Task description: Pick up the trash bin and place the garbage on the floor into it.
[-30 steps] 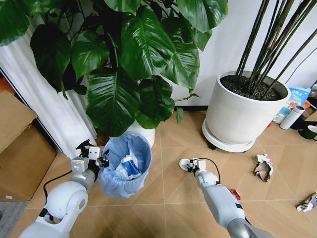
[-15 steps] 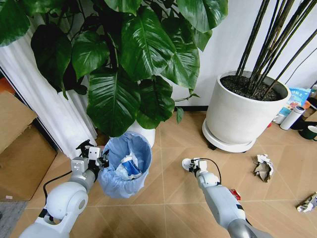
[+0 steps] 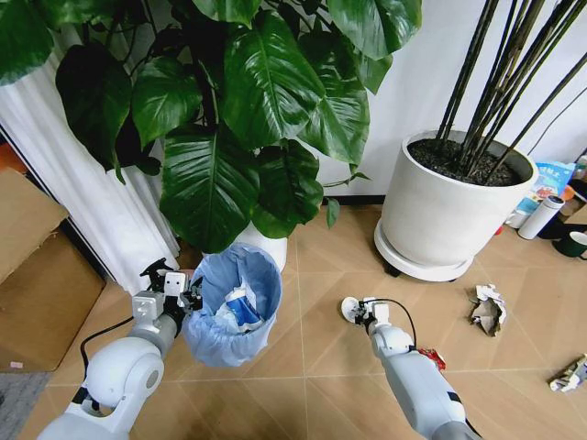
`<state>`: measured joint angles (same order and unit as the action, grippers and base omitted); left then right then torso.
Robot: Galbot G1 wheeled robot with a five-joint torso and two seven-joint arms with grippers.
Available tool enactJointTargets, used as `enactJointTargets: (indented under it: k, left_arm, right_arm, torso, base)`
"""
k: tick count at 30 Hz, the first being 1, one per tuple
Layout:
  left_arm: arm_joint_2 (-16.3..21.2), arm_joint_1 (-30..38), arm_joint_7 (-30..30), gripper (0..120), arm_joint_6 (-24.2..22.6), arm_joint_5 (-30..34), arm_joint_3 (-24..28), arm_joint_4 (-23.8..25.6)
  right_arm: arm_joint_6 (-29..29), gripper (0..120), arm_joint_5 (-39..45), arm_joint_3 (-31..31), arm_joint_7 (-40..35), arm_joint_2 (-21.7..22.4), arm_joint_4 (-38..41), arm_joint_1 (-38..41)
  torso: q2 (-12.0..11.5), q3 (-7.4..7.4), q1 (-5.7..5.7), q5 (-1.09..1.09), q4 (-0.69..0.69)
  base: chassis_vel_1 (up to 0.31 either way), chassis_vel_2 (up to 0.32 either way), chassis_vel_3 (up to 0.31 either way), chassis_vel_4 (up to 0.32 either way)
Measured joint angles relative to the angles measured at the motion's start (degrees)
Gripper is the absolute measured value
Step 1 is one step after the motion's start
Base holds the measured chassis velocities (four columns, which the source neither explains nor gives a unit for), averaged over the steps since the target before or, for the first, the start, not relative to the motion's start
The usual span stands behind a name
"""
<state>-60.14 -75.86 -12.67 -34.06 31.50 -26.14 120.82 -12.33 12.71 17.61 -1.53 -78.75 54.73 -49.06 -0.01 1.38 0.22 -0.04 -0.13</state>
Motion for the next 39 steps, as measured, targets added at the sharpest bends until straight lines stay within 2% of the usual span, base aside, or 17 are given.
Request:
enactJointTargets:
  k: [6,10,11,14,15,19,20,22,31,33,39]
  left_arm:
    - [0.0,-0.6,0.0,0,0.0,0.0,-0.2,0.4]
    - [-0.2,-1.8,-0.1,0,0.0,-0.3,-0.5,1.1]
    - [-0.2,-1.8,-0.1,0,0.0,-0.3,-0.5,1.1]
    - [-0.5,-3.3,-0.2,0,0.0,-0.8,-0.5,1.5]
    - [-0.5,-3.3,-0.2,0,0.0,-0.8,-0.5,1.5]
    - [-0.6,-3.9,-0.9,0,-0.6,-1.0,0.2,1.6]
    - [-0.6,-3.9,-0.9,0,-0.6,-1.0,0.2,1.6]
    - [-0.3,-3.3,-1.4,0,-1.2,-0.9,0.7,1.2]
    - [1.1,0.0,-4.8,0,-4.3,1.1,2.6,-1.0]
    - [1.2,0.1,-4.9,0,-4.4,1.2,2.7,-1.1]
    - [1.4,1.7,-7.1,0,-6.1,5.8,4.1,-1.0]
  right_arm:
    - [-0.2,0,1.0,-1.1,-1.0,2.5,9.3,-3.2]
    - [-2.0,0,5.1,-2.4,-2.5,6.3,23.4,-7.1]
    - [-2.0,0,5.1,-2.4,-2.5,6.3,23.4,-7.1]
    - [-4.2,0,9.2,-3.7,-3.4,9.4,33.6,-8.9]
    - [-4.2,0,9.2,-3.7,-3.4,9.4,33.6,-8.9]
    - [-6.9,0,14.4,-7.0,-4.2,14.4,47.1,-9.2]
    - [-6.9,0,14.4,-7.0,-4.2,14.4,47.1,-9.2]
    - [-8.2,0,17.0,-9.4,-5.0,16.8,52.2,-8.4]
    - [-11.1,0,24.4,-18.1,-3.8,21.9,62.6,-3.8]
    - [-11.2,0,24.8,-18.7,-3.8,22.0,62.8,-3.4]
    - [-11.4,0,27.2,-29.0,-3.4,21.8,62.2,3.0]
  torso:
    - [0.0,0.00,0.00,-0.01,-0.01]
    - [0.0,-0.01,0.00,-0.01,0.00]
    - [0.0,-0.01,0.00,-0.01,0.00]
    - [0.0,-0.01,0.00,0.01,0.00]
    - [0.0,-0.01,0.00,0.01,0.00]
    - [0.0,-0.01,0.00,-0.01,0.00]
    - [0.0,-0.01,0.00,-0.01,0.00]
    - [0.0,0.00,0.00,0.01,0.00]
    - [0.0,0.00,0.00,-0.01,0.00]
    - [0.0,0.00,0.00,-0.01,0.00]
    - [0.0,0.00,0.00,-0.01,0.00]
  base:
    - [0.000,0.000,0.000,0.000]
    - [0.000,0.000,0.000,0.000]
    - [0.000,0.000,0.000,0.000]
    - [0.000,0.000,0.000,0.000]
    - [0.000,0.000,0.000,0.000]
    - [0.000,0.000,0.000,0.000]
    - [0.000,0.000,0.000,0.000]
    - [0.000,0.000,0.000,0.000]
    - [0.000,0.000,0.000,0.000]
    - [0.000,0.000,0.000,0.000]
    - [0.000,0.000,0.000,0.000]
